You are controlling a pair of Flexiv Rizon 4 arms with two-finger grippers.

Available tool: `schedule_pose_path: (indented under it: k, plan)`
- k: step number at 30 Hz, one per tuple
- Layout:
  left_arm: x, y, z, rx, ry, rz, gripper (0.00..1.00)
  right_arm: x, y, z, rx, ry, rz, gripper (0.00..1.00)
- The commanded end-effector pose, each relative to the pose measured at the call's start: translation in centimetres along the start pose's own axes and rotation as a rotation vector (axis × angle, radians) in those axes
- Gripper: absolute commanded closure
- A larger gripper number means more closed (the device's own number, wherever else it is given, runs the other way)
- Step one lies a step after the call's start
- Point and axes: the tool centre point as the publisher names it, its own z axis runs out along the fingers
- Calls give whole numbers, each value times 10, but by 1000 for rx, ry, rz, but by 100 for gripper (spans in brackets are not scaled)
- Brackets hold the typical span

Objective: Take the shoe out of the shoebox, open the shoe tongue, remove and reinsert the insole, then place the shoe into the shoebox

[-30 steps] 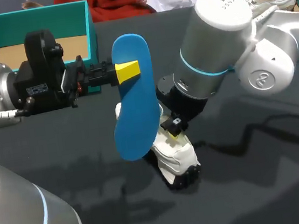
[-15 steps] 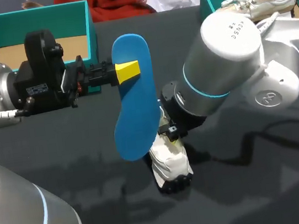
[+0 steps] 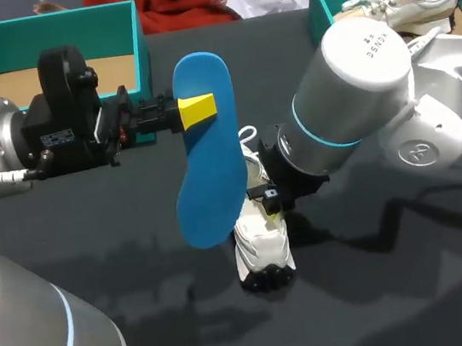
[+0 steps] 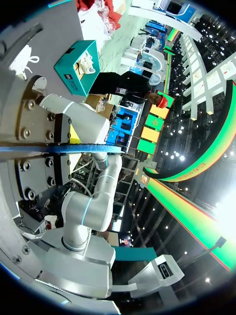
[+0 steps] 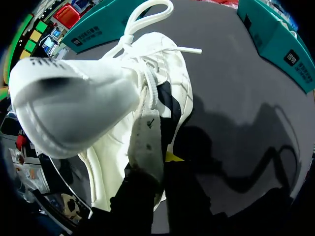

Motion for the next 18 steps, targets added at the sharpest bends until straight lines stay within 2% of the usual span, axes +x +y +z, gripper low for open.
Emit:
schedule_pose_path:
  k: [1, 10, 18]
  plan:
    - [-3, 0, 4, 1, 2, 0, 100, -2, -1, 10, -9, 21, 19, 100]
    - [-3, 0, 4, 1, 2, 0, 100, -8, -8, 23, 0, 46, 49, 100]
    - [-3, 0, 4, 1, 2, 0, 100, -8, -10, 26, -3, 64, 53, 100]
